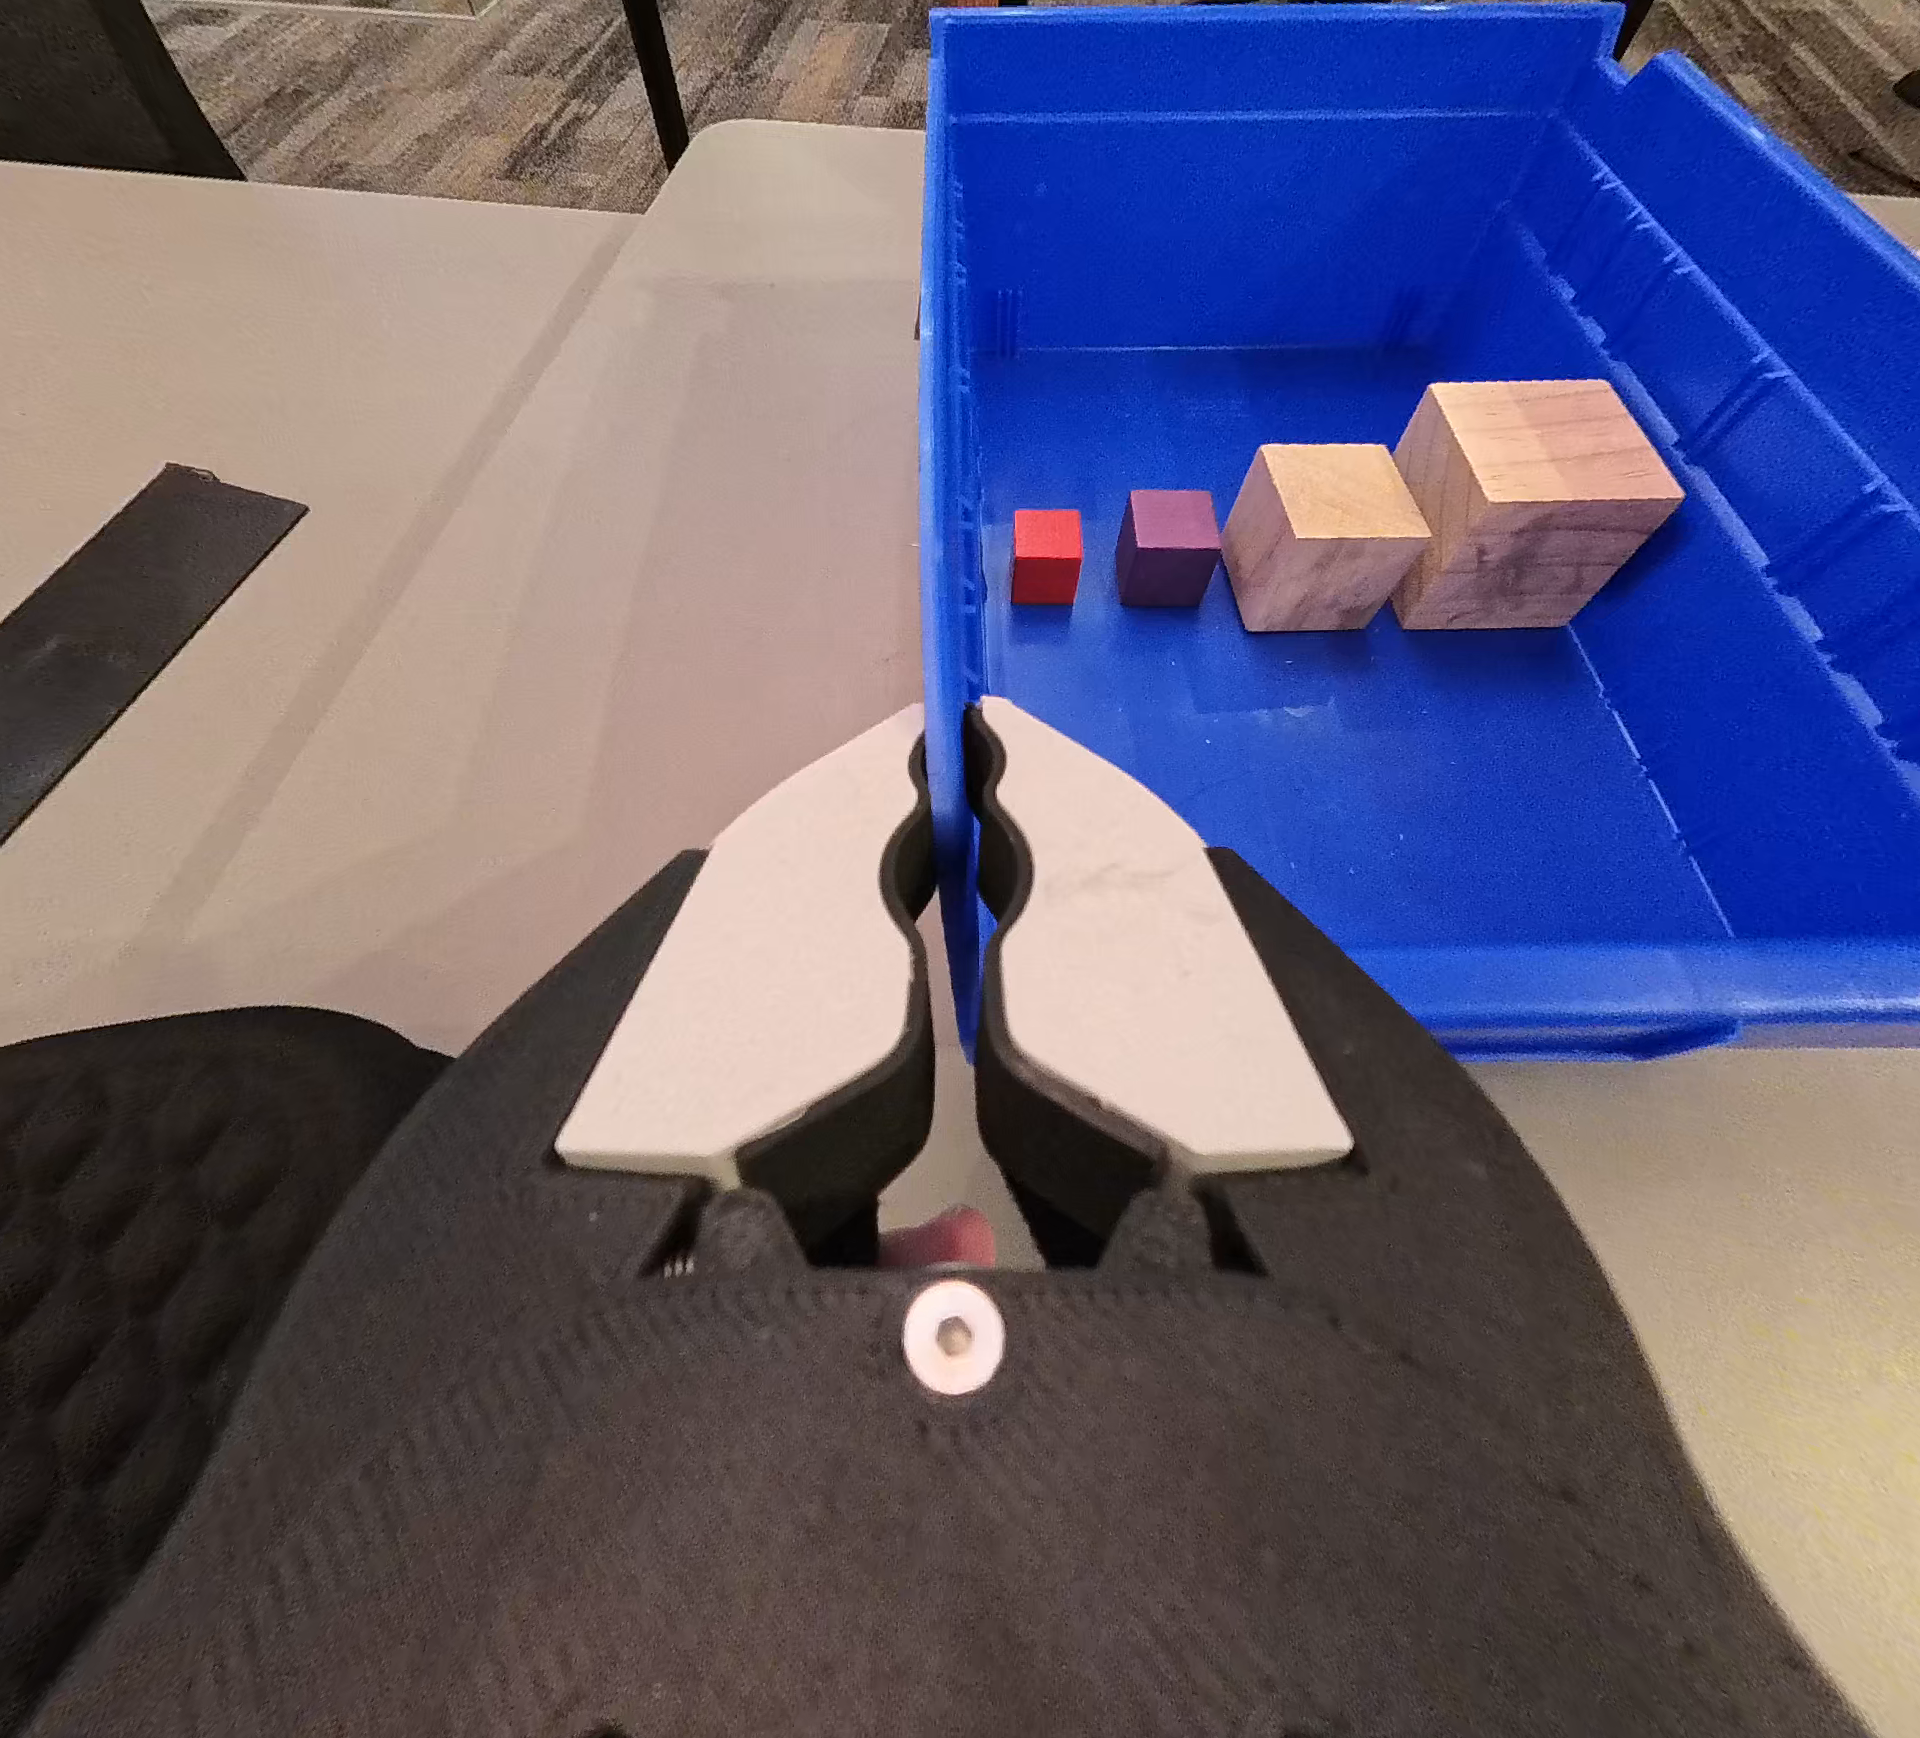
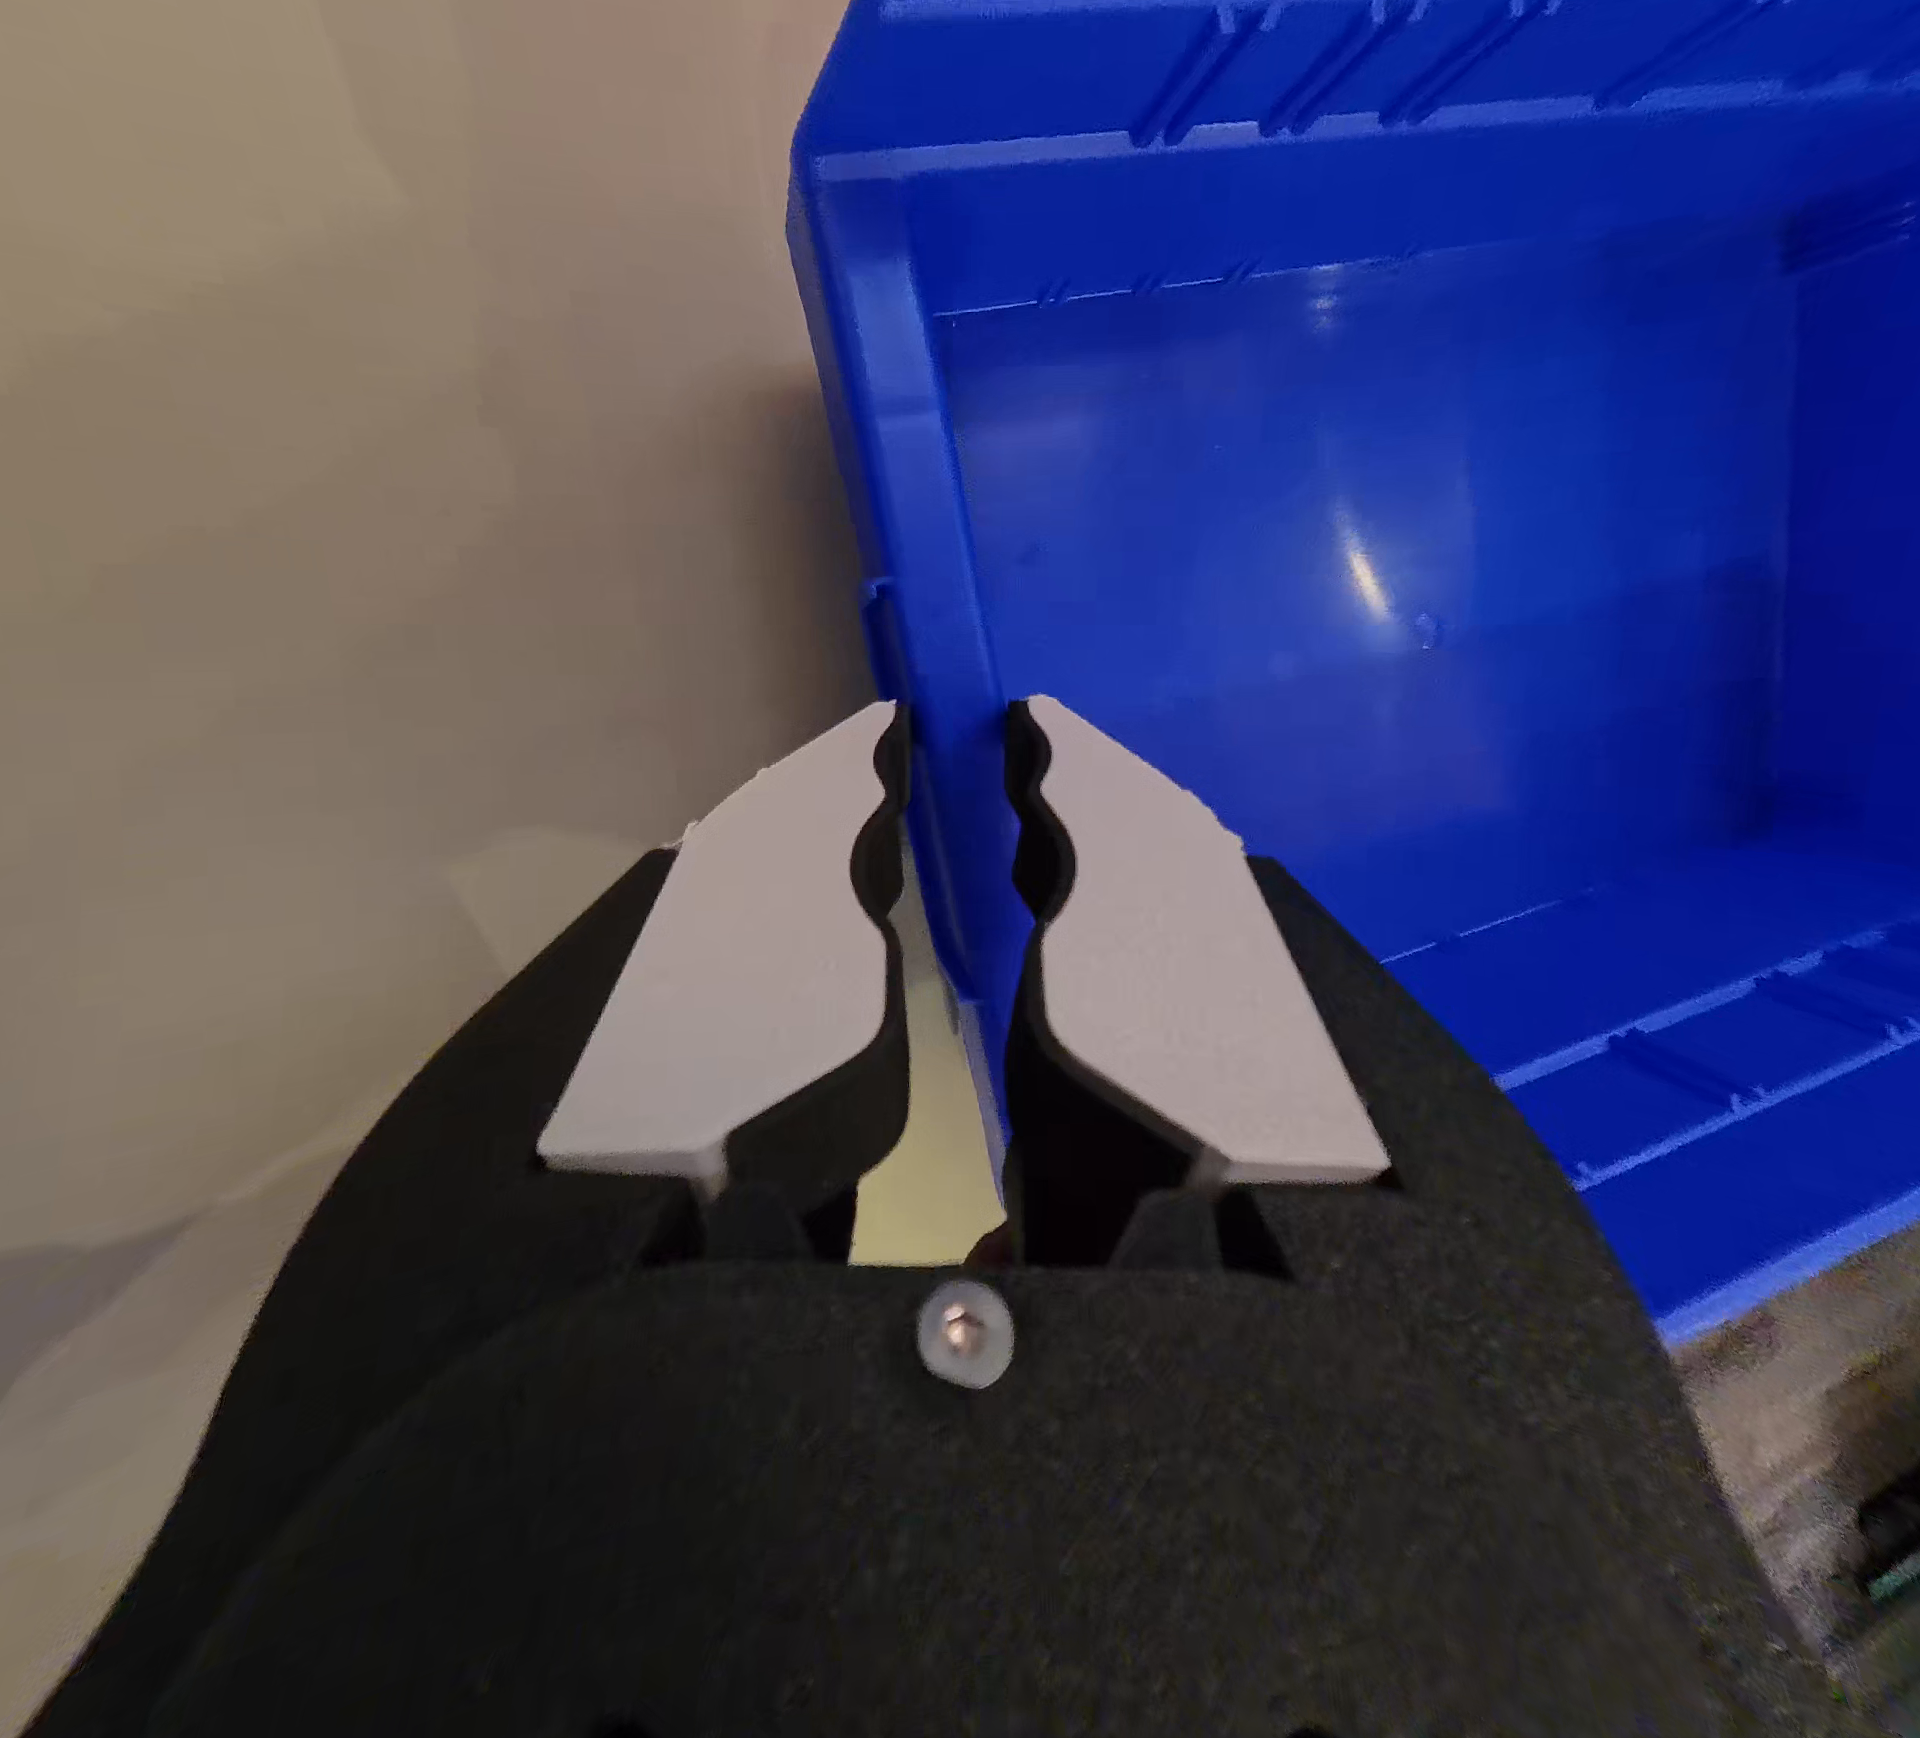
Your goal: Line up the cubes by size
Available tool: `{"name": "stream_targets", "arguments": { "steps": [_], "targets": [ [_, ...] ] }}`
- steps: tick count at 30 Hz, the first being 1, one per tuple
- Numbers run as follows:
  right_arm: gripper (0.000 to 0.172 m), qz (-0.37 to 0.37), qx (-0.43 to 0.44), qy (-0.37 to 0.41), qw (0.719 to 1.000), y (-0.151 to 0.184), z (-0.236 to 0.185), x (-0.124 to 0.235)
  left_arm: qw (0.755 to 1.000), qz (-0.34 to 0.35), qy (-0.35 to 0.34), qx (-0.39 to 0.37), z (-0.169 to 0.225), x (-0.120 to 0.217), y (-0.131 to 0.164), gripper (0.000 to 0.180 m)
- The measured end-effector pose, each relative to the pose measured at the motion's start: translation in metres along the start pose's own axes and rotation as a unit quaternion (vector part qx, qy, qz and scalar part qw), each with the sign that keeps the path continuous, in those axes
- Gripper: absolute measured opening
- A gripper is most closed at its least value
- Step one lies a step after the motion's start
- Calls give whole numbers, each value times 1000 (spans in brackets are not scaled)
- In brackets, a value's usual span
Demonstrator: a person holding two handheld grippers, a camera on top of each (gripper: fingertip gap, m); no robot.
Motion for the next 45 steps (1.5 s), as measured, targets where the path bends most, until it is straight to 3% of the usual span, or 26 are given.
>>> {"name": "stream_targets", "arguments": {
  "steps": [5,14,17,20,23,27,31,35,40,45],
  "targets": [
    [18,-15,0,-11,1000,25,13,7,1000,0,0,-2,-1,-1,0,2],
    [18,-11,2,11,1000,24,14,6,1000,-2,3,-2,-1,-2,-1,2],
    [38,0,-9,27,1000,13,6,13,1000,-5,3,-7,-2,-3,-2,2],
    [45,25,1,85,996,-8,3,36,1000,-7,7,-9,-4,-5,-3,2],
    [44,86,39,124,988,-52,-18,64,1000,-6,14,-2,-6,-7,-3,2],
    [38,244,90,83,962,-152,-68,78,1000,0,20,8,-9,-11,-6,2],
    [39,368,103,7,924,-253,-112,32,1000,1,20,3,-11,-16,-9,2],
    [38,429,63,-43,900,-319,-117,-30,1000,-1,31,-3,-15,-22,-11,2],
    [30,496,4,-34,868,-372,-82,-79,998,-18,61,6,-29,-37,-20,2],
    [29,487,64,13,871,-376,-84,-91,998,1,66,15,-36,-47,-25,2]
  ]
}}
Point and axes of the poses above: each gripper's, where its closed fingertips meet, x back along the fingers, y out of its underside, z = x × y across the jaws, the point moved 1 cm from there along x, back along the fingers, and after that the axes turned 2 degrees about x, right-handed, at the moved point
